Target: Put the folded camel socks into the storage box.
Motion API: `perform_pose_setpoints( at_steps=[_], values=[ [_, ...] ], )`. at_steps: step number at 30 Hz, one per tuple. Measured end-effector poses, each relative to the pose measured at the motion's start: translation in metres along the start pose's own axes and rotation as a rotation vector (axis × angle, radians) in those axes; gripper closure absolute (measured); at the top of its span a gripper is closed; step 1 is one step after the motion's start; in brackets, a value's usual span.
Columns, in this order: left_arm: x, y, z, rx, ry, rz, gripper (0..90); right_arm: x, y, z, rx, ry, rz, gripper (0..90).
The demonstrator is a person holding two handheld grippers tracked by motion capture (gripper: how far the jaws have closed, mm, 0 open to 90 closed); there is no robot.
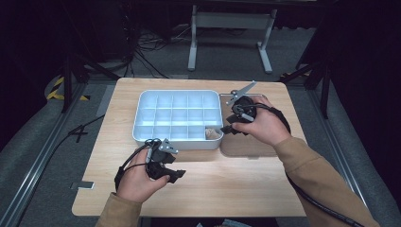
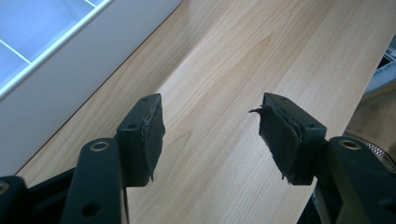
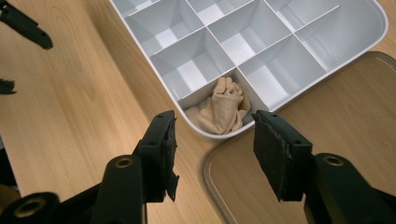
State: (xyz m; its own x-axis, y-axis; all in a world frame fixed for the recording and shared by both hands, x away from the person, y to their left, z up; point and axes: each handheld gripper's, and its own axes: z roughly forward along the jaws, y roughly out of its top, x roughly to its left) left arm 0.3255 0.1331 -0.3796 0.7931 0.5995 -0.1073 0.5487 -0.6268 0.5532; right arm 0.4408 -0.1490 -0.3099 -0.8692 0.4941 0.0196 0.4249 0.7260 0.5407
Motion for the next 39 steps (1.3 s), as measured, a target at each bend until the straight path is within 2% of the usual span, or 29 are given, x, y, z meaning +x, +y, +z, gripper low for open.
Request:
perform_pose_setpoints(
  at_steps=[9,23,29,34,39],
  values=[
    [0.0,-0.003,-0.001,-0.007,0.001,-0.01,40.8,0.006,-0.017,-0.019,-0.016,-0.002,-0.023,46.1],
    [0.001,-0.004,-0.001,-0.003,0.006,-0.02,40.8,0.001,-0.065,-0.048,-0.082,-0.011,-0.01,40.4],
    [0.0,-0.003,0.0,0.002,0.008,-0.008,40.7,0.001,-0.085,-0.05,-0.074,-0.026,-0.014,39.4],
    [0.0,-0.004,0.002,0.003,0.002,-0.021,40.7,0.002,-0.103,-0.052,-0.054,-0.055,-0.01,38.0],
    [0.003,-0.005,0.004,0.007,0.003,-0.029,40.7,-0.001,-0.121,-0.046,-0.087,-0.031,0.015,37.4]
  ],
)
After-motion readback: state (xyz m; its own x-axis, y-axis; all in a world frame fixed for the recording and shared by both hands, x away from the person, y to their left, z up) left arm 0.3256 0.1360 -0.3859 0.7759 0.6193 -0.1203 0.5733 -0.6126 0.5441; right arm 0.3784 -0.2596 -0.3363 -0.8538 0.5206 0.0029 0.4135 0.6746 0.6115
